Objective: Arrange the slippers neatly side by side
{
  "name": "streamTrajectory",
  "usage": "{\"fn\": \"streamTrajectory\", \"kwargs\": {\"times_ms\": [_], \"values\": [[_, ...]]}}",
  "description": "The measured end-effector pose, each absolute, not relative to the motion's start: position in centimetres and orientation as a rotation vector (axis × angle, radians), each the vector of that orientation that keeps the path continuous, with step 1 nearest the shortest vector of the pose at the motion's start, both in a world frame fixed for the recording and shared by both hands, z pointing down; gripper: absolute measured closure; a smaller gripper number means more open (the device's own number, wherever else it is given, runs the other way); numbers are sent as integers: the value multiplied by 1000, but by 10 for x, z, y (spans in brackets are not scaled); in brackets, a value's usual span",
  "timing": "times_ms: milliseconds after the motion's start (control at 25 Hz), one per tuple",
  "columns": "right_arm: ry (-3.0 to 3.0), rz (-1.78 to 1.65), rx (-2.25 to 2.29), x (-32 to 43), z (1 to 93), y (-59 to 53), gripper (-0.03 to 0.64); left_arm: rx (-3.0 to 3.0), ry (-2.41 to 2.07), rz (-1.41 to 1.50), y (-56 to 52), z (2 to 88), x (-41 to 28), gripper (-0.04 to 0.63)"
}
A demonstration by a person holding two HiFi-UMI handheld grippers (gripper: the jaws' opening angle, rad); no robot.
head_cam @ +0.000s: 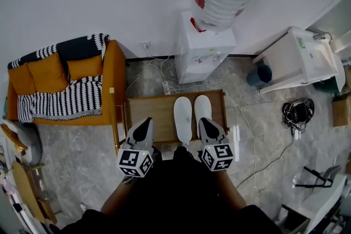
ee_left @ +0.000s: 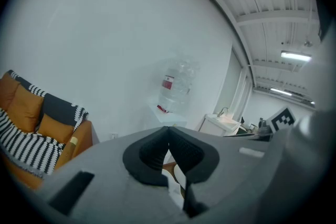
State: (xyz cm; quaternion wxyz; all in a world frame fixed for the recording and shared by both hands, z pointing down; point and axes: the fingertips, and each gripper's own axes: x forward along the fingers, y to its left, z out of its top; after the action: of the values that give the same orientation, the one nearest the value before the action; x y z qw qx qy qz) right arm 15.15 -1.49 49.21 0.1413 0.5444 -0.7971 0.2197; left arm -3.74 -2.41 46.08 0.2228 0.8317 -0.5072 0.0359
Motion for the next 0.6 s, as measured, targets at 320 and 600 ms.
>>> {"fn": "streamTrajectory", "kwargs": {"times_ms": [320,600], "values": [[-2339,624,1679,148,463,15,600,2299,-1413,85,-20,459,-41,583],[-2325,611,1689,151,464,16,604,2303,-1420,83,-15,459,-41,583]]}}
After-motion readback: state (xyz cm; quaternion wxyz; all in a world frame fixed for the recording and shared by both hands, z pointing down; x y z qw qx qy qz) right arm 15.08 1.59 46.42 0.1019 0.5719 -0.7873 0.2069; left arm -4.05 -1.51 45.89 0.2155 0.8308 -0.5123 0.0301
